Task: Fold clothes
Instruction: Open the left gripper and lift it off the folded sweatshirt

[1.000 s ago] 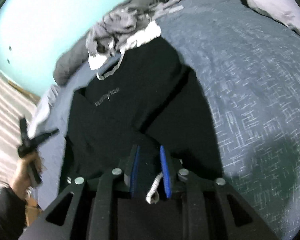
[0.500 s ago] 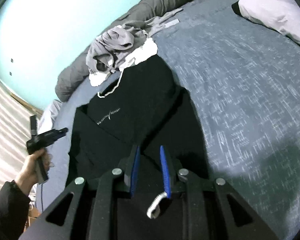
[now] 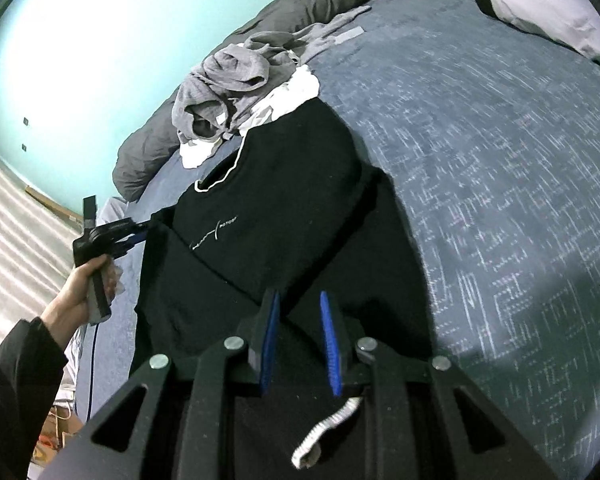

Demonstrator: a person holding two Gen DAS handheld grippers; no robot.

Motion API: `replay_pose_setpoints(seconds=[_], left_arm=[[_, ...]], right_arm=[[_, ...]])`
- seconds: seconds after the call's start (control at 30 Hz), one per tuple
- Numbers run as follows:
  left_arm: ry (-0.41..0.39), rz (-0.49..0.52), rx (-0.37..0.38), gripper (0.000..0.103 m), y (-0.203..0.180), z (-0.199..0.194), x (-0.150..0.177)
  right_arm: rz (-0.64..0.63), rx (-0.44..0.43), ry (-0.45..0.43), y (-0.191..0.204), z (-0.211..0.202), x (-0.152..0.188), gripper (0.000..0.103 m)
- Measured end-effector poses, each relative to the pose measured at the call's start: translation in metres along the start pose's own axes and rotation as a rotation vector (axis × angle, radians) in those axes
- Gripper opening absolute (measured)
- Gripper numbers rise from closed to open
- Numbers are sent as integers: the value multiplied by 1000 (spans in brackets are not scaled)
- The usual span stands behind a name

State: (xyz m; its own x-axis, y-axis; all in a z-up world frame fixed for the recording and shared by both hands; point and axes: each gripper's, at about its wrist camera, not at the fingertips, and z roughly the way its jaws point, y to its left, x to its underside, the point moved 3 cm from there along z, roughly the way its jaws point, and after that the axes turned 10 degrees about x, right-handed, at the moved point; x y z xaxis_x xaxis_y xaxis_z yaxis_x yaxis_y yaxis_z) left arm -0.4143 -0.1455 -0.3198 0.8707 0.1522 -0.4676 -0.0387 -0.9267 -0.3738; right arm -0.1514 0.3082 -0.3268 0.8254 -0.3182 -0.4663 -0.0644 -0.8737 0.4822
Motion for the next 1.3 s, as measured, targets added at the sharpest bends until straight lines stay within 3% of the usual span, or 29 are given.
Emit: replay_pose_setpoints(seconds=[0.1,0.23,0.33,0.5,0.57,0.6,0.63,0.77,0.87,0.97,1.13,1.3], left_arm=[[-6,-14,-6,8,7,4,-2],[-25,-3,-65,6,14,3,-5],[-36,-13,-80,6,21,8,-4],[-48,-46,-44,9,29,13,-1],[-75,-49,-52,16,32,4,-3],[-91,-46,-65,26,33,-3,-4],[-106,-44,-67,31,33,-10,-5],[-145,-3,-54,31,26,-32,-2],[-112,46,-27,31,12,-31,12],[-63,108,-52,31,2,-15,25],[-11,120,-110,33,10,12,37],[-64,93,-89,33,8,-10,38]], right_arm=[[-6,-2,6,2,4,0,21],[-14,-4,10,4,8,0,21],[-21,-3,15,6,11,1,21],[-19,6,21,4,14,3,21],[-12,11,25,1,16,3,21],[-8,12,27,1,16,3,21],[-7,12,28,0,16,3,21],[-9,8,21,2,15,2,21],[-17,4,19,4,13,2,21],[-29,2,17,8,11,2,21],[-50,18,28,10,12,4,21],[-30,56,52,3,18,5,21]])
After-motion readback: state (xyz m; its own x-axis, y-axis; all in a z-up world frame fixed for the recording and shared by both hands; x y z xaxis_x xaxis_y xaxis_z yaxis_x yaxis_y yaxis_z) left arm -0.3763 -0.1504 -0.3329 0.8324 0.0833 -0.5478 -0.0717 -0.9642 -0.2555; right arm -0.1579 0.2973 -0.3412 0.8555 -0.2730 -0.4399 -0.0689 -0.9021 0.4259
